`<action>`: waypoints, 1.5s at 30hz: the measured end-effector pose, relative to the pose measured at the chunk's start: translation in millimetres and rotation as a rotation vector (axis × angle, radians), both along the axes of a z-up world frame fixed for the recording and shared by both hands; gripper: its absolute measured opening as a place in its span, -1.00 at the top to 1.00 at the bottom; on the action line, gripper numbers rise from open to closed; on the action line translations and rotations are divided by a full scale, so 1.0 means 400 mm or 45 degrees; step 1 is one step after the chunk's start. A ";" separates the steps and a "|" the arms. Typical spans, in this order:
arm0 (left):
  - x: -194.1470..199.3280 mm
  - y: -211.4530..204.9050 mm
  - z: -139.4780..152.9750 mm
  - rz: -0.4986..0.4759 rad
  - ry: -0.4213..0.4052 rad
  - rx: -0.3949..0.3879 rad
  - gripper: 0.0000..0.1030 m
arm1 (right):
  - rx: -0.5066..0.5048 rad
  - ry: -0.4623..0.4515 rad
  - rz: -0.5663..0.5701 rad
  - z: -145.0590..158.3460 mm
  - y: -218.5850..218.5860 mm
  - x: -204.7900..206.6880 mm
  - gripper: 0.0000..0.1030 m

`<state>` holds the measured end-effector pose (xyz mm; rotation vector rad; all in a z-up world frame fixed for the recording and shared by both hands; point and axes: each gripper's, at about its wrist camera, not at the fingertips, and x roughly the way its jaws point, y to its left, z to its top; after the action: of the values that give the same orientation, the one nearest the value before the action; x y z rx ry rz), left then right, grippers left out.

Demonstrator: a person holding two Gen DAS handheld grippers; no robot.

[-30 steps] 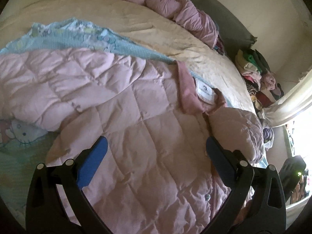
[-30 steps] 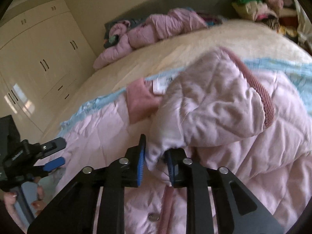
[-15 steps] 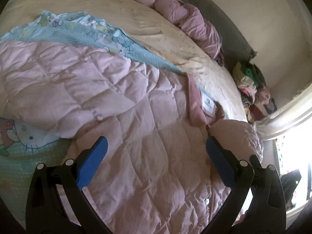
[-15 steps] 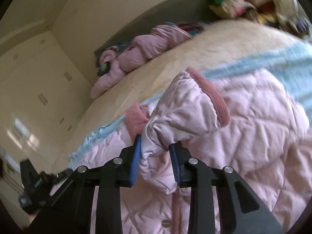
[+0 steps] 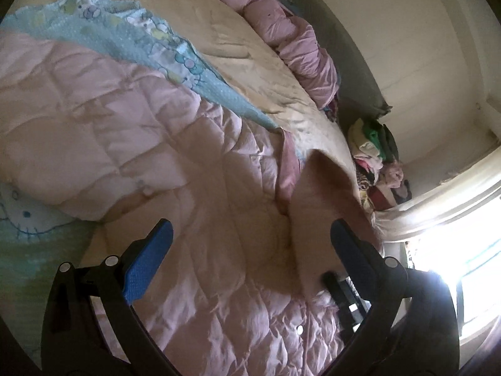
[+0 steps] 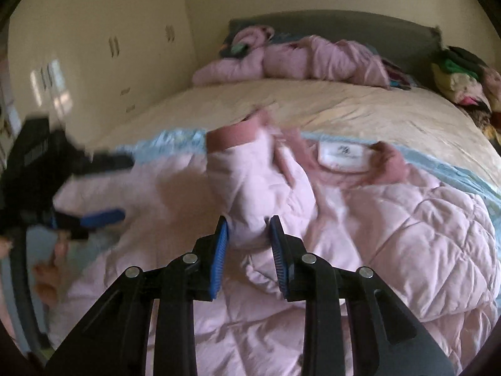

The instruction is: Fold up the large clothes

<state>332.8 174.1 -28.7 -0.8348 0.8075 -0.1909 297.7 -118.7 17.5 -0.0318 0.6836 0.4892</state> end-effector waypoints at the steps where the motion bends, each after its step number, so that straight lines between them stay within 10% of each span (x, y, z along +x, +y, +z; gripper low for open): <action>1: 0.001 -0.001 -0.003 -0.005 0.001 -0.002 -0.83 | -0.008 0.022 0.030 -0.014 0.011 -0.002 0.49; 7: 0.020 -0.025 -0.028 -0.064 0.008 -0.046 -0.83 | -0.130 0.054 0.134 -0.061 0.082 -0.026 0.33; 17: 0.053 -0.104 -0.082 -0.175 0.045 -0.032 -0.79 | 0.098 0.135 0.112 -0.005 -0.029 -0.043 0.12; 20: 0.065 -0.129 -0.087 -0.188 0.035 0.004 -0.10 | 0.100 0.103 0.055 0.021 -0.097 -0.064 0.12; 22: 0.068 -0.149 -0.089 -0.180 0.040 0.089 0.73 | 0.079 0.100 0.008 0.026 -0.136 -0.071 0.12; 24: 0.064 -0.169 -0.083 -0.203 0.012 0.164 0.86 | 0.073 0.100 -0.064 0.025 -0.190 -0.075 0.12; 31: 0.017 -0.149 0.036 -0.154 -0.176 0.357 0.89 | 0.061 0.044 -0.364 0.043 -0.399 -0.040 0.11; 45: 0.042 -0.118 -0.082 -0.151 0.056 0.464 0.83 | -0.061 0.302 -0.547 -0.087 -0.488 0.118 0.03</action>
<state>349.8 126.8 -61.5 -0.4498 0.9007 -0.1248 345.0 -314.0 -17.2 0.1282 0.9070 0.0627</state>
